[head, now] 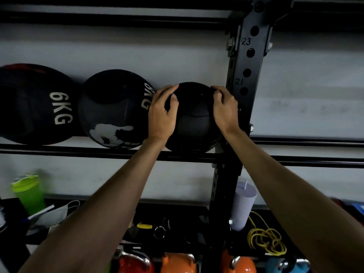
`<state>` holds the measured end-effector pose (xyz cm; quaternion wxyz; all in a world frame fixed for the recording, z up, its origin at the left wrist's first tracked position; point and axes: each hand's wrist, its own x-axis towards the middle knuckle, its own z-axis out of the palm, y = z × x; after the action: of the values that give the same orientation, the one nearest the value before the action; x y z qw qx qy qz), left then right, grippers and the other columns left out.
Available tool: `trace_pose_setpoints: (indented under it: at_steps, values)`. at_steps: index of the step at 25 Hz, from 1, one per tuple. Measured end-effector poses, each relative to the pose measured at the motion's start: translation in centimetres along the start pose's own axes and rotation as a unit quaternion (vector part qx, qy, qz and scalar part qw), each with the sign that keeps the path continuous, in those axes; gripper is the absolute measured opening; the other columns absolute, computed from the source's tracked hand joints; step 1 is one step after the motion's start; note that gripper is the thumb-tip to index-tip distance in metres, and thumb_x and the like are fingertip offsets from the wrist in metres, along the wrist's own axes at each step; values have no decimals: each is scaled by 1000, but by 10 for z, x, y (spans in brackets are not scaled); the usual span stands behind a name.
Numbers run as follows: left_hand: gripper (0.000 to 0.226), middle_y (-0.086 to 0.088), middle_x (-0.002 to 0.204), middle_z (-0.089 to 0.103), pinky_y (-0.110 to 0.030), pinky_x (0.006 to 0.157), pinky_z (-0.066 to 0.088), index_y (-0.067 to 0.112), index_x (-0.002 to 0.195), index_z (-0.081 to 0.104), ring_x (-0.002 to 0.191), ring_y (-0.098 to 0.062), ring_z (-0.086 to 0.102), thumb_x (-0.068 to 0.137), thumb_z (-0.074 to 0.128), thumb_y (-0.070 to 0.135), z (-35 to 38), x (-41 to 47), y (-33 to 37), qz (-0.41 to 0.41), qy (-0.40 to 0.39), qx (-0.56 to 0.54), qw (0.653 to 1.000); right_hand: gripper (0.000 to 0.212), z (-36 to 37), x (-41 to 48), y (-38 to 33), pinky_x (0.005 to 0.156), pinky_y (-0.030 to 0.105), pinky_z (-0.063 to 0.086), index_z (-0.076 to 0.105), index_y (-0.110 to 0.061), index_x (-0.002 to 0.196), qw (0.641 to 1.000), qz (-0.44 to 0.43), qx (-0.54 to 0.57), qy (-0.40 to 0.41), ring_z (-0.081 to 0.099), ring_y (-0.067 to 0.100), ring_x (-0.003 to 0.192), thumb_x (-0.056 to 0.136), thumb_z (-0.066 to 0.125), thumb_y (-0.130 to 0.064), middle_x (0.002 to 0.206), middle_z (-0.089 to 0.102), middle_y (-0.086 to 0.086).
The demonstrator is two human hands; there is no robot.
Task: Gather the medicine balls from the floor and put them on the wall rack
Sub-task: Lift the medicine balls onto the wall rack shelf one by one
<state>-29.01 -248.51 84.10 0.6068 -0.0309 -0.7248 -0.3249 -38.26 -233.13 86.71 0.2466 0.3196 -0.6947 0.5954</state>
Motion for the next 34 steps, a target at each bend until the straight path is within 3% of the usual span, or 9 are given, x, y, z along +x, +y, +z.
trace_pose_setpoints:
  at_steps: [3,5,9,13,15,18,23,27,34]
  values:
    - [37,-2,130,61,-31,109,43,15,129,64,123,-13,55,100,44,25,-4,0,8,-14,-26,26,999,43,-4,-16,-5,112,26,36,52,-11,142,999,-5,-28,-27,49,19,132,106,34,-25,139,58,6]
    - [38,-7,130,60,-31,108,44,14,130,63,122,-19,55,101,43,26,-7,-5,18,-5,-26,78,997,44,-12,-33,-6,115,28,31,45,-14,146,997,-13,-62,-36,41,21,139,106,35,-30,146,51,8]
    - [30,-9,127,56,-41,97,43,14,120,63,118,-29,51,92,52,20,-11,-44,47,95,-13,243,965,41,-42,-75,-5,105,28,39,51,-13,140,989,-35,-138,-48,49,27,128,100,49,-21,136,54,12]
    - [25,-11,121,56,-43,87,41,12,111,62,111,-32,51,86,57,13,-1,-119,83,167,-97,277,941,28,-93,-137,7,87,36,51,64,-9,116,969,-62,-224,-87,60,34,106,92,52,-17,115,61,15]
    - [22,-10,110,58,-44,81,44,11,106,62,101,-33,56,85,54,14,16,-161,96,160,-161,270,936,27,-125,-174,23,79,41,53,66,-11,104,954,-48,-267,-130,63,38,96,90,48,-24,104,66,15]
    - [22,-9,100,65,-41,69,50,15,105,61,87,-36,65,88,48,21,45,-227,123,63,-292,257,919,25,-179,-232,55,74,42,52,65,-13,99,912,12,-344,-224,65,41,92,92,47,-28,100,68,16]
    - [15,-10,105,70,-43,76,53,17,102,61,98,-38,67,92,54,26,109,-359,189,-14,-529,248,811,25,-303,-337,112,73,41,49,64,-14,105,849,141,-400,-315,66,39,99,93,47,-29,108,70,17]
    - [21,-13,108,69,-40,86,52,16,102,64,106,-34,64,93,49,28,153,-450,231,-24,-625,238,743,29,-395,-419,138,84,41,50,63,-10,113,796,251,-414,-362,64,39,108,97,46,-27,117,67,22]
    - [15,-8,109,68,-37,85,50,20,96,62,105,-31,64,92,53,31,204,-582,286,-92,-772,183,602,31,-510,-549,177,73,34,42,63,-5,115,714,430,-376,-406,63,40,110,99,43,-22,120,65,21]
